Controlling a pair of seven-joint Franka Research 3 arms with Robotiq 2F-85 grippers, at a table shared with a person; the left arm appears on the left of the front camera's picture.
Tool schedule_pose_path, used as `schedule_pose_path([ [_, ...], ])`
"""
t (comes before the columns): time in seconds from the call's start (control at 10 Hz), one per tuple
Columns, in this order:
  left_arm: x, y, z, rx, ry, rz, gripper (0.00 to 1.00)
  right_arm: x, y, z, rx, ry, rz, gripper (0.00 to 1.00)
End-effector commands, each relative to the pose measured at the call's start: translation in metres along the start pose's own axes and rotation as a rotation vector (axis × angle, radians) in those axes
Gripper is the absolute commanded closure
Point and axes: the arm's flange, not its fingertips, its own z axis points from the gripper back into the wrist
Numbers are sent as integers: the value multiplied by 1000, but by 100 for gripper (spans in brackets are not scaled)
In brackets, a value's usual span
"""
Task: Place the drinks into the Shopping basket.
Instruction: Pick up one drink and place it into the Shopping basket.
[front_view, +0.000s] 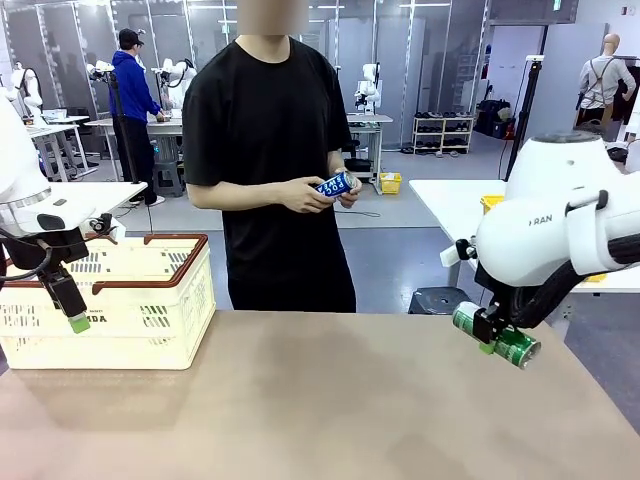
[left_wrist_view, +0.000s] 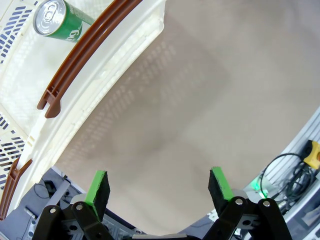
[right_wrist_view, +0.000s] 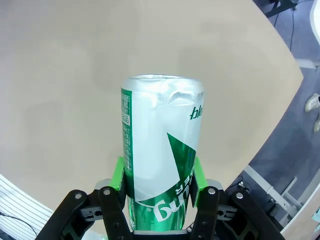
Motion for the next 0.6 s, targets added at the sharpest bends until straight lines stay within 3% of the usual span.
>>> schedule_pose_path([
  [0.0, 0, 1, 1, 7, -9, -1, 0, -1, 6, 3, -15, -19, -31, 86],
  [0.2, 0, 1, 1, 7, -9, -1, 0, 13, 22, 2, -4, -58, -1, 86],
  [0.5, 0, 1, 1, 7, -9, -1, 0, 64, 73, -17, 58, -73, 45, 86],
])
